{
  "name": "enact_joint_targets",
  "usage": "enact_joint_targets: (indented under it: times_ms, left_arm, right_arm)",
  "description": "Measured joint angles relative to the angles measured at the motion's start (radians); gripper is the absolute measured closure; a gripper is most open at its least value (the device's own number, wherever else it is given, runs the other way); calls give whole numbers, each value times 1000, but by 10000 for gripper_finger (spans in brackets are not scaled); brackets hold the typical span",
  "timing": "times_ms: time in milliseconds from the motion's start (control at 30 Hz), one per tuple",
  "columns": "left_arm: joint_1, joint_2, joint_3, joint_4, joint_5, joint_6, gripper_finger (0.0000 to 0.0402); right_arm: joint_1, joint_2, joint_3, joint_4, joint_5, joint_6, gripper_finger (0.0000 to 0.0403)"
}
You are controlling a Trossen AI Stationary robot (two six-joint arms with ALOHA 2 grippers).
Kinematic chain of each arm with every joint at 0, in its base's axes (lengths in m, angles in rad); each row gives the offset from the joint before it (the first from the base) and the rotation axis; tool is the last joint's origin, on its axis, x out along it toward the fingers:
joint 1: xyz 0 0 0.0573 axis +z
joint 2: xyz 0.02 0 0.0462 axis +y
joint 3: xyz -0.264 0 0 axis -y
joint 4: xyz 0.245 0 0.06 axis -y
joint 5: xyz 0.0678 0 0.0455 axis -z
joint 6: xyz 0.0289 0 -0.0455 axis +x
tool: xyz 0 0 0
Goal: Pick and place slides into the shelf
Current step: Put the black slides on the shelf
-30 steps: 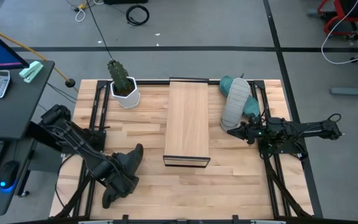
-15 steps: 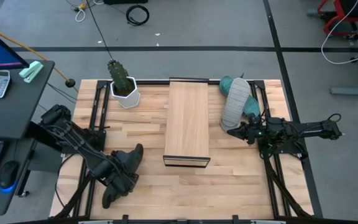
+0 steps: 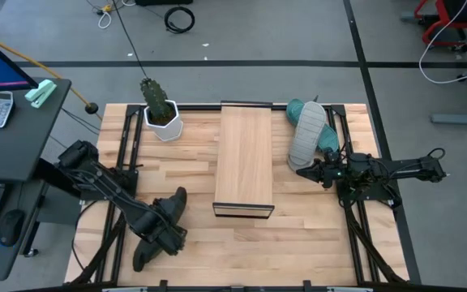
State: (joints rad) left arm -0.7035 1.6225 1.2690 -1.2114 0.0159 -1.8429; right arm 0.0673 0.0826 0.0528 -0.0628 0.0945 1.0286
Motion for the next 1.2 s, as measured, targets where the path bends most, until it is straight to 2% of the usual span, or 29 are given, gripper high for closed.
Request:
enact_joint_targets:
  times_ms: [133,367,1200]
  left_arm:
    - [0,2,0,-17,37,-31,1]
    - [7,-9,2,26,44,-33,1]
    - [17,-5,-3,-52,62,-22,1]
  right_arm:
    - [0,0,0,0,0,0,304]
    - [0,0,0,-3,0,-1,304]
    - [0,0,0,-12,0,-8,302]
